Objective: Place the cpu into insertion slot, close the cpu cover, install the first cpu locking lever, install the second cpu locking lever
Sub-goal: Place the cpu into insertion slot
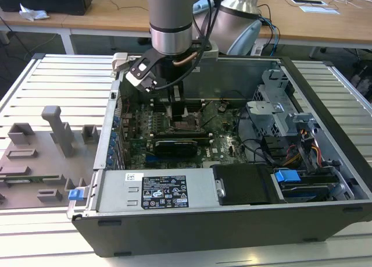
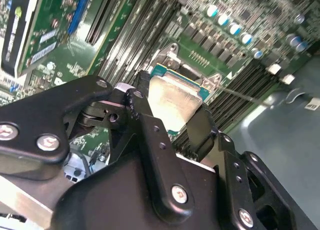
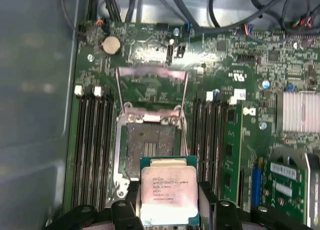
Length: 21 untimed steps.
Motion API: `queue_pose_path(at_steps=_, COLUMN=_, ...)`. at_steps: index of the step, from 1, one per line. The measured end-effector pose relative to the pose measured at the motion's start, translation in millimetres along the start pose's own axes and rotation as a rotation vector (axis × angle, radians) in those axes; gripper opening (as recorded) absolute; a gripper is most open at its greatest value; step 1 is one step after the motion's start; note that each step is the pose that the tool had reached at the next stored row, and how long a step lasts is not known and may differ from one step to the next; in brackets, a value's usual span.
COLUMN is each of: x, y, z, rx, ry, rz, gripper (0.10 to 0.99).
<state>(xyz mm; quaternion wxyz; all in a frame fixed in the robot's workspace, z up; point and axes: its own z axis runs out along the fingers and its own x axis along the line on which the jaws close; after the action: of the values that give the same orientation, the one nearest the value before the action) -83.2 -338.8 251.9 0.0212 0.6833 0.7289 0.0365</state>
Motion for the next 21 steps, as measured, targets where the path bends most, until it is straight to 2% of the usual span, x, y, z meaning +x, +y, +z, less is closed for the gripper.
queue_pose_path(at_steps=4, x=0.8, y=-4.9, z=4.0, rx=0.000, ry=0.0001, rz=0.000, gripper=0.541)
queue_pose_path(at_steps=11, x=4.5, y=-5.4, z=16.0, rx=0.000, ry=-0.0001, rz=0.000, gripper=0.541)
queue_pose_path(at_steps=15, x=12.1, y=0.7, z=23.4, rx=0.000, ry=0.0000, rz=-0.001, gripper=0.541)
queue_pose_path(at_steps=21, x=12.1, y=12.6, z=35.5, rx=0.001, ry=0.0002, rz=-0.001, gripper=0.541)
